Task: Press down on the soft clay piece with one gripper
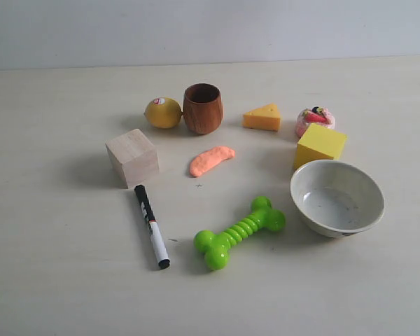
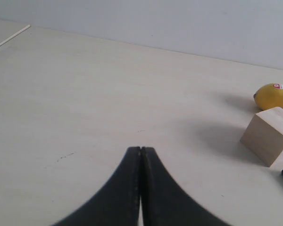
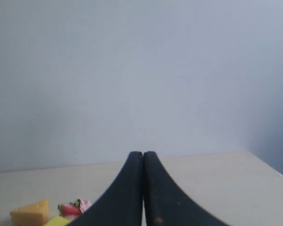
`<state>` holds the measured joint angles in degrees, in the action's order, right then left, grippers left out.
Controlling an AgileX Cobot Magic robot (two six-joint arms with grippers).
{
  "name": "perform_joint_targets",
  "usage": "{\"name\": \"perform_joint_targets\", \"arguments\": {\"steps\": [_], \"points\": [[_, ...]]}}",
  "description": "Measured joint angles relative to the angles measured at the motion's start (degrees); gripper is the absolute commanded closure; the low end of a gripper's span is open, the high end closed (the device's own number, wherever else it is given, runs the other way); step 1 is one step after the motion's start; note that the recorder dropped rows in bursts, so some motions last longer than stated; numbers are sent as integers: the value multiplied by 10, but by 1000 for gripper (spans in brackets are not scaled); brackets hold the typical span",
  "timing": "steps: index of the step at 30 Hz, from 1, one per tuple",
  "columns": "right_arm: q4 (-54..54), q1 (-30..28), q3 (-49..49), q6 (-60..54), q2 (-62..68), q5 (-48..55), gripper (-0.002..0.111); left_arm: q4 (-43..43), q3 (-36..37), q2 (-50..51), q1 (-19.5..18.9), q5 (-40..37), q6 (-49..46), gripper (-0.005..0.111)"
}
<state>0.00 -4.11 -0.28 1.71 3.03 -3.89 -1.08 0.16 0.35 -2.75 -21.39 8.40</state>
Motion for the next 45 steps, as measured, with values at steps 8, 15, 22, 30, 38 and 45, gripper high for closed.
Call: {"name": "perform_joint_targets", "arguments": {"steps": [8,15,22,30,38,45], "points": [[0,0,0,0,0,-37,108,0,0,0,0,0,0,107],[0,0,0,46,0,-145,108,0,0,0,0,0,0,107],[-4,0,-96,99,5,-30,108,0,0,0,0,0,0,107],[16,0,-275,78,131,201,108,0,0,0,0,0,0,107],[287,32,-405,-234,323,383,108,0,0,0,0,0,0,107],[406,43,-524,-353,487,517,108,0,0,0,0,0,0,107]]}}
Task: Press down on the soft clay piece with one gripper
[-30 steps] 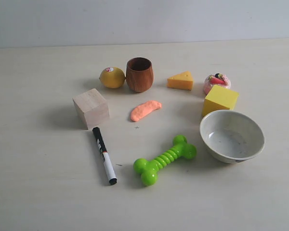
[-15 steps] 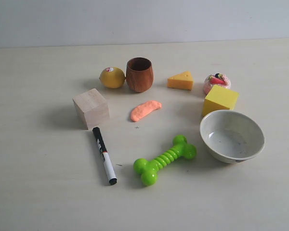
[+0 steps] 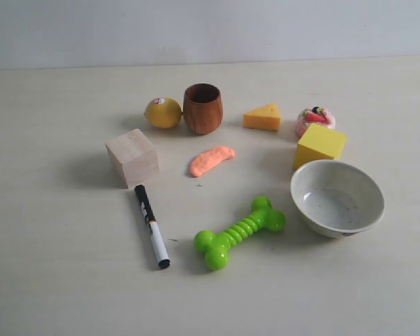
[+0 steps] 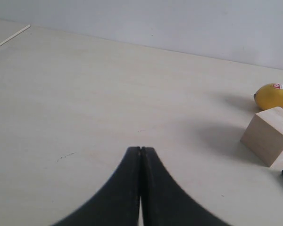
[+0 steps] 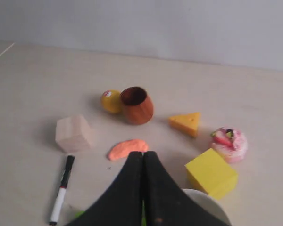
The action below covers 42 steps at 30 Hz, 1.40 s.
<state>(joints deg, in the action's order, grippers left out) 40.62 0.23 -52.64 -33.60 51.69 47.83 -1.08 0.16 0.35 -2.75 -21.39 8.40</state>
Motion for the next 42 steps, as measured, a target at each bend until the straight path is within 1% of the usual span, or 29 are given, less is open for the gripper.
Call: {"name": "perform_joint_targets", "arguments": {"steps": [5,11,18,22,27,31,37,42], "points": [[8,50,-75,-7,109,54,108,0,0,0,0,0,0,107],[-7,124,-137,-2,199,59,108,0,0,0,0,0,0,107],[-80,184,-182,71,294,52,108,0,0,0,0,0,0,107],[-91,214,-187,93,348,51,108,0,0,0,0,0,0,107],[-91,229,-187,107,414,40,108,0,0,0,0,0,0,107],[-80,230,-187,108,449,6,108,0,0,0,0,0,0,107],[-71,230,-187,109,461,-60,108,0,0,0,0,0,0,107],[-69,230,-187,109,463,-87,108,0,0,0,0,0,0,107]]}}
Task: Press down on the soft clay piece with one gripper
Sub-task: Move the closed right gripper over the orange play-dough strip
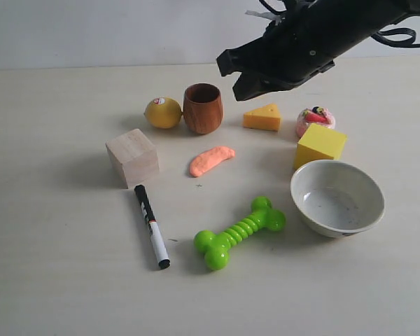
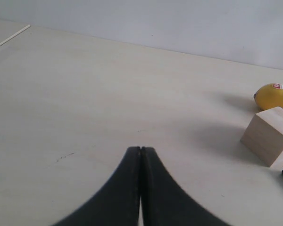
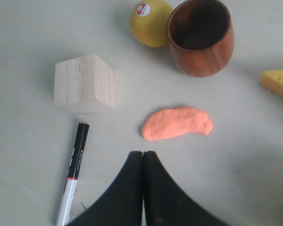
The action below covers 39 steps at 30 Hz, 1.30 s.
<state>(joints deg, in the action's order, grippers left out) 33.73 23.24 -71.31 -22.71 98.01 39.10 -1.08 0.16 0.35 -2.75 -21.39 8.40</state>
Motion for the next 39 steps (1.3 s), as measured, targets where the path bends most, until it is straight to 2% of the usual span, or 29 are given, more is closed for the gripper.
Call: {"name": "perform_joint_targets", "arguments": {"steps": [15,20,33,39], "points": [[54,0,0,-1,4,-26,108,0,0,0,0,0,0,107],[52,0,0,-45,24,-9,108,0,0,0,0,0,0,107],[46,0,0,-46,92,45,108,0,0,0,0,0,0,107],[10,0,-1,0,118,49,108,0,0,0,0,0,0,107]]}}
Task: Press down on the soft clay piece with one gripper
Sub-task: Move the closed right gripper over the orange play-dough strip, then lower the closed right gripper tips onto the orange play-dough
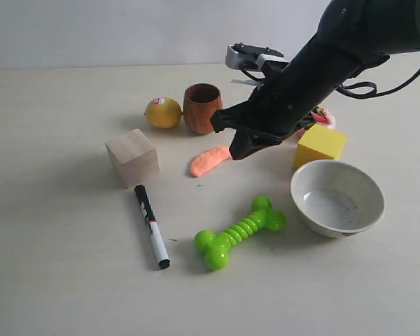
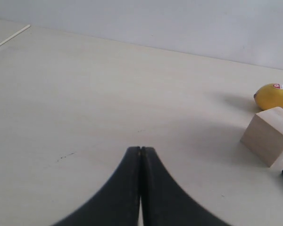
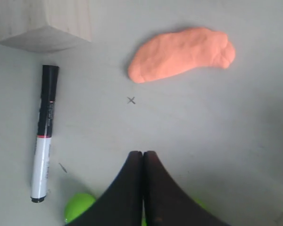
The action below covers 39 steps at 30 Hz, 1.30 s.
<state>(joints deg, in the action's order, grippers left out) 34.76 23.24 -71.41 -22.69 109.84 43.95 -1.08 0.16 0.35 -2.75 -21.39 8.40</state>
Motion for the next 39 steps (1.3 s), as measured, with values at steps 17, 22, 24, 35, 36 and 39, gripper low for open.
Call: {"name": "perform_joint_targets", "arguments": {"steps": [17,22,24,35,36,39], "points": [[-312,120,-114,234,33,19,108,0,0,0,0,0,0,107],[-307,120,-176,247,70,49,108,0,0,0,0,0,0,107],[-309,120,-189,252,81,54,108,0,0,0,0,0,0,107],[-329,120,-199,298,136,26,108,0,0,0,0,0,0,107],[-334,120,-204,300,141,26,108,0,0,0,0,0,0,107],[-341,120,-223,301,153,31,108,0,0,0,0,0,0,107]]}}
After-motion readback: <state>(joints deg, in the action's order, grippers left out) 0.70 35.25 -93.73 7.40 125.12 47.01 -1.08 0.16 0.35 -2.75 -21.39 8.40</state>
